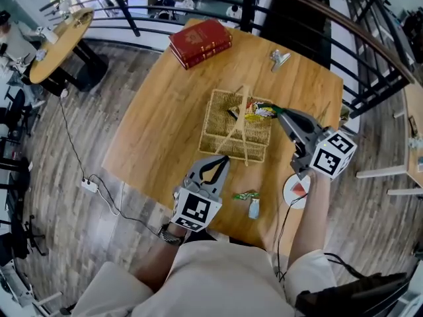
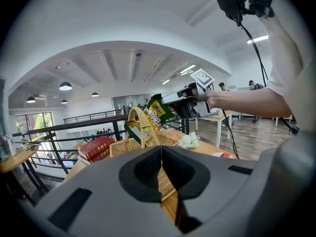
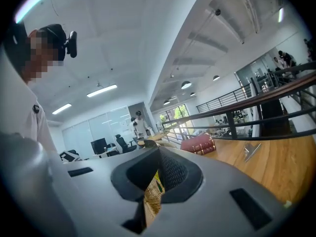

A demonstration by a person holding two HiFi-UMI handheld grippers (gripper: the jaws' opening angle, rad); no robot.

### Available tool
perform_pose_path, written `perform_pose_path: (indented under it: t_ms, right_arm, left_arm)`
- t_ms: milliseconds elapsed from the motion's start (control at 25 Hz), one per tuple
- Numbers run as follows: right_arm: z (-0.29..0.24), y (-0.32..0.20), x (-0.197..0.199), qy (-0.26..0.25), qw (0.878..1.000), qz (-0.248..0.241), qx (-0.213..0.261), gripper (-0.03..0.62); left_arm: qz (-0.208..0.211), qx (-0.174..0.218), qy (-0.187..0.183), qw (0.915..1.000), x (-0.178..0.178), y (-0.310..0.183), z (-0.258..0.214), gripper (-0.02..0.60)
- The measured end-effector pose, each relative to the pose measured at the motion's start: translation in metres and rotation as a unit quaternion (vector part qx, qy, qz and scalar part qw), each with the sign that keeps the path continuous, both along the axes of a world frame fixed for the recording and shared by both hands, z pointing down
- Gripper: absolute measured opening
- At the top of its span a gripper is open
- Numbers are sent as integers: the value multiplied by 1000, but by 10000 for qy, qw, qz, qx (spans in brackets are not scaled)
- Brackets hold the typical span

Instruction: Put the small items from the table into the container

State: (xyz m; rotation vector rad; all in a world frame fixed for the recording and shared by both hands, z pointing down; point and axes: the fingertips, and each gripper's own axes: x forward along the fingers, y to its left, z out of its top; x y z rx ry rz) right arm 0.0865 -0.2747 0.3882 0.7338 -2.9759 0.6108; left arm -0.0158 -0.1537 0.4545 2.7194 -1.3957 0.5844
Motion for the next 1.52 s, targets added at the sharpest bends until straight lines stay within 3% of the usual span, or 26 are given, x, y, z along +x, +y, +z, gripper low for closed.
perform_pose_path:
  t_ms: [240,480,1040,1520]
  right_arm:
    - [14,-4,-18,-531,9978,-204,-326,15]
    - [25,-11,-33,-522,9973,-225,-471,15]
    - [58,-42,-29,798,9959,390,-143,18]
    - [57,-38,-20,1026,9939,404,-17,21]
  left_arm:
    - [-97,-24,-10,9999,-7,3,3,8]
    - [-186,-83,-18,9998,-15,4,6,8]
    - [-257,-189,35,9995,-20,0,15,8]
    - [-209,-190,72,9996,-15,-1,14,8]
